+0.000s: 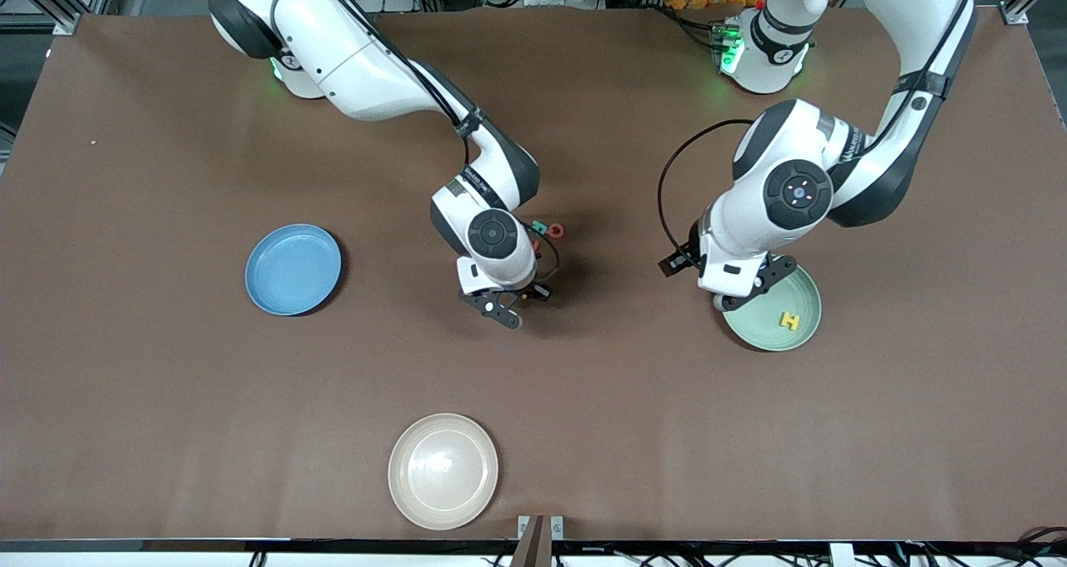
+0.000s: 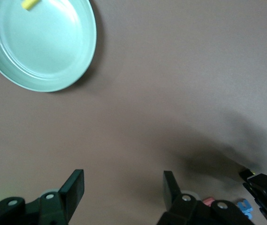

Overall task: Sort upper and lower case letters into plates
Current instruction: 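Carry the yellow u to the blue plate while the left gripper returns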

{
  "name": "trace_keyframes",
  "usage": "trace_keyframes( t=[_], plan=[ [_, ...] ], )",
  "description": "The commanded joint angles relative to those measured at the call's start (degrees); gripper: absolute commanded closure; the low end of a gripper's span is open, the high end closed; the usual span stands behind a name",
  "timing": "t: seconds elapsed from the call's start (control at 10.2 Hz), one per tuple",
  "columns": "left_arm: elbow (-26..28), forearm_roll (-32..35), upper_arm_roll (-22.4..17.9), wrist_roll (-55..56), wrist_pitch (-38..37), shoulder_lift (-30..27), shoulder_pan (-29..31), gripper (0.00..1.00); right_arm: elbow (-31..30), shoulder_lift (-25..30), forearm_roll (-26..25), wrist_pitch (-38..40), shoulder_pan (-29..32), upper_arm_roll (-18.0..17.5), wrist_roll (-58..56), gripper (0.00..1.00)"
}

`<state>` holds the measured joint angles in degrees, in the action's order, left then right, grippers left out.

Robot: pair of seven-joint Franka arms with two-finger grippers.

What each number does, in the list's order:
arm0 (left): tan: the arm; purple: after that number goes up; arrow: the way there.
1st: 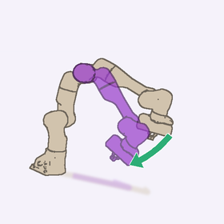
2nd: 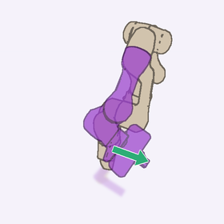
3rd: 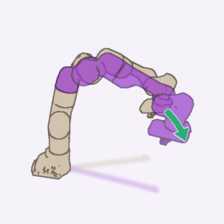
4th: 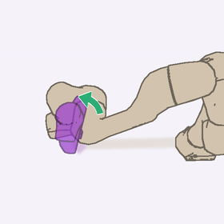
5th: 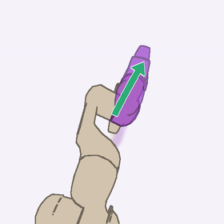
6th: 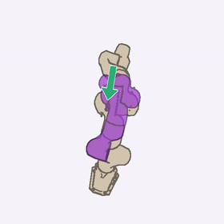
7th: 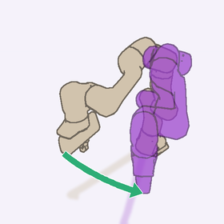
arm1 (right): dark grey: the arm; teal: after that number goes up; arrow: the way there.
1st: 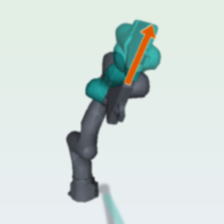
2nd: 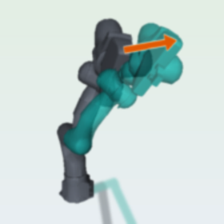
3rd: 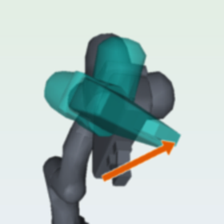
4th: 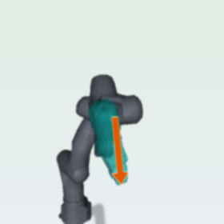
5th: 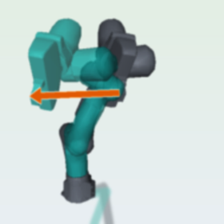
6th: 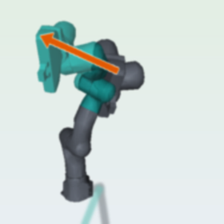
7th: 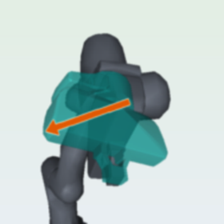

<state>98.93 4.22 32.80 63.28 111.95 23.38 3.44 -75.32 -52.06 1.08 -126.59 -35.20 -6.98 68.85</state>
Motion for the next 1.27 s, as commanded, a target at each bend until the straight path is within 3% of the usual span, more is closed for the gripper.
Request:
trace_keyframes(
  t=[0.0,0.29,0.59,0.98,1.17],
  plan=[
    [0.20,-1.23,-0.01,6.04,3.44,1.40,-1.76,0.24,0.52,4.57,-0.11,8.25,2.84,-0.40,-4.77,1.00],
    [1.26,-0.97,-0.01,15.61,7.48,2.99,-4.39,0.24,-2.62,11.26,0.06,18.11,11.43,-2.94,-12.76,1.00],
    [6.69,-0.53,-0.10,27.84,18.08,3.08,-6.86,0.23,-18.50,22.58,0.06,18.40,21.19,-3.21,-25.57,1.00],
    [10.75,-0.18,-0.45,37.68,27.69,5.62,-10.36,0.23,-27.23,25.51,0.06,17.53,32.18,-3.04,-37.79,1.00],
    [10.32,5.60,-0.54,42.78,29.10,7.64,-11.78,0.23,-29.96,25.86,-0.02,16.55,35.27,-2.86,-42.99,1.00]
  ],
)
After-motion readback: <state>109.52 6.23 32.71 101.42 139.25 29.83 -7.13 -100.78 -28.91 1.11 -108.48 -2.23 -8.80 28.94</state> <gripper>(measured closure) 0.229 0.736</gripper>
